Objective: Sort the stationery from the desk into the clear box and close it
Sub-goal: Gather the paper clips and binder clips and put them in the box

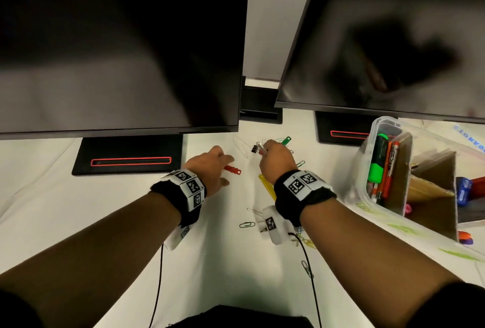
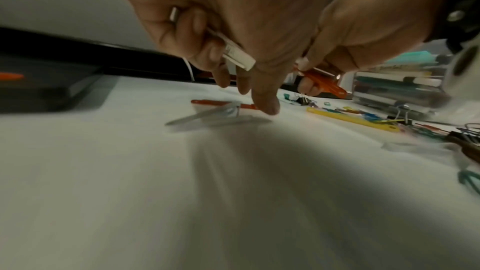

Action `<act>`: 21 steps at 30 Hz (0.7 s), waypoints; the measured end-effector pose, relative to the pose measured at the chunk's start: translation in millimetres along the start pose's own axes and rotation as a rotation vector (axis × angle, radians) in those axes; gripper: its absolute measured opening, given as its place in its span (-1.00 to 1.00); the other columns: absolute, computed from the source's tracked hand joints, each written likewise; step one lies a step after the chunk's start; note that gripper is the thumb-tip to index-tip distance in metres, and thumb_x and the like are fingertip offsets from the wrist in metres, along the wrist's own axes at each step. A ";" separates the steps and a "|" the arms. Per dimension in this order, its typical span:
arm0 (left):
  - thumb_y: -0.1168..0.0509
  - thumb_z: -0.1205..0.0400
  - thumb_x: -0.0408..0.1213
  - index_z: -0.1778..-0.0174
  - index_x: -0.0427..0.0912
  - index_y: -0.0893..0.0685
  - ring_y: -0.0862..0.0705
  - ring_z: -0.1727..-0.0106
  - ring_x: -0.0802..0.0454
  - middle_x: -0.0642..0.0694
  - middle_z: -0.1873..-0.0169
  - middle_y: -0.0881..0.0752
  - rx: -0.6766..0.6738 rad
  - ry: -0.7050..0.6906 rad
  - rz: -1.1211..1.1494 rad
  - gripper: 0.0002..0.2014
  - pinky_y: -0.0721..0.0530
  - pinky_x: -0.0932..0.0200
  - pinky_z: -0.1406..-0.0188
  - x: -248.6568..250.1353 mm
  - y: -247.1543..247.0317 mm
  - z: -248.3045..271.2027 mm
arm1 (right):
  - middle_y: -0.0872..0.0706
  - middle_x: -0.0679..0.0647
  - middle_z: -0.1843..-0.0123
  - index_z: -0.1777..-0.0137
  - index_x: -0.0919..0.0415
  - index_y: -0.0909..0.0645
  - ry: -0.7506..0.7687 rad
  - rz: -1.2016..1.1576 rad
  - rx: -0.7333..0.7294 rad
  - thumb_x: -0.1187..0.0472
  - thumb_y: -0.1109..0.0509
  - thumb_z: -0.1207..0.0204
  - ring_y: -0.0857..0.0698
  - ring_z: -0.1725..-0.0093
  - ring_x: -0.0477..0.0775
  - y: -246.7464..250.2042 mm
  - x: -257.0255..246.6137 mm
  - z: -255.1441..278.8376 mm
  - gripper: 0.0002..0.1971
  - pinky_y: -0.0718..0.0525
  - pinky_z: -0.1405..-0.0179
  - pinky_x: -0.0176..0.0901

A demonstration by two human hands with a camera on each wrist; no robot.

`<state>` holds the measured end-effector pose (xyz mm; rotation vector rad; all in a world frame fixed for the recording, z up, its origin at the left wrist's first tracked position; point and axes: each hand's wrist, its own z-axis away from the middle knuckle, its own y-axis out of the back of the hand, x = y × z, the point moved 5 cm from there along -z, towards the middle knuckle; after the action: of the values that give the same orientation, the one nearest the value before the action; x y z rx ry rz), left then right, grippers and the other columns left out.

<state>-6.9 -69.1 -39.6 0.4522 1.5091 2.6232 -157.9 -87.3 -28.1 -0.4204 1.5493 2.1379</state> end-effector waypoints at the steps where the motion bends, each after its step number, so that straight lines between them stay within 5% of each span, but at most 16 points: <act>1: -0.37 -0.56 -0.08 -0.52 0.03 -0.33 -0.60 -0.29 -0.07 0.01 -0.39 -0.42 -0.014 0.004 -0.003 -0.40 -0.60 0.10 -0.22 -1.7 -2.7 -2.1 | -0.62 0.42 -0.20 -0.19 0.48 -0.53 0.000 0.001 -0.006 0.47 -0.14 -0.54 -0.62 -0.17 0.34 -1.0 -6.5 -6.7 -0.73 -0.45 0.13 -0.17; 9: -0.25 -0.65 -0.21 -0.19 -0.12 -0.54 -0.64 -0.12 -0.09 -0.11 -0.15 -0.61 -0.008 0.024 0.016 -0.79 -0.58 0.10 0.00 1.4 -10.5 -6.6 | -0.45 0.27 -0.39 -0.39 0.32 -0.40 -0.059 0.129 -0.127 0.21 -0.25 -0.62 -0.60 -0.30 0.31 -30.8 -40.2 -42.0 -0.62 -0.58 -0.24 0.06; 16: -0.23 -0.66 -0.19 -0.20 -0.15 -0.58 -0.63 -0.15 -0.12 -0.15 -0.16 -0.60 -0.027 0.067 0.057 -0.77 -0.55 0.12 -0.02 -1.5 -14.5 -7.6 | -0.55 0.26 -0.39 -0.36 0.36 -0.47 -0.018 0.306 -0.268 0.25 -0.25 -0.62 -0.58 -0.35 0.25 -35.9 -37.2 -50.1 -0.66 -0.55 -0.32 0.00; 21: -0.16 -0.69 -0.05 -0.06 -0.17 -0.59 -0.63 -0.03 -0.13 -0.17 -0.06 -0.66 0.024 0.086 0.132 -0.74 -0.44 0.15 0.10 -6.7 -15.3 -5.9 | -0.65 0.29 -0.27 -0.23 0.36 -0.55 0.058 0.270 -0.191 0.29 -0.22 -0.63 -0.62 -0.27 0.26 -29.4 -25.8 -29.9 -0.76 -0.57 -0.19 -0.03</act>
<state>-3.4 -67.6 -56.9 0.4617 1.5891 2.7608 -121.0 -112.9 -48.5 -0.3540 1.5110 2.5144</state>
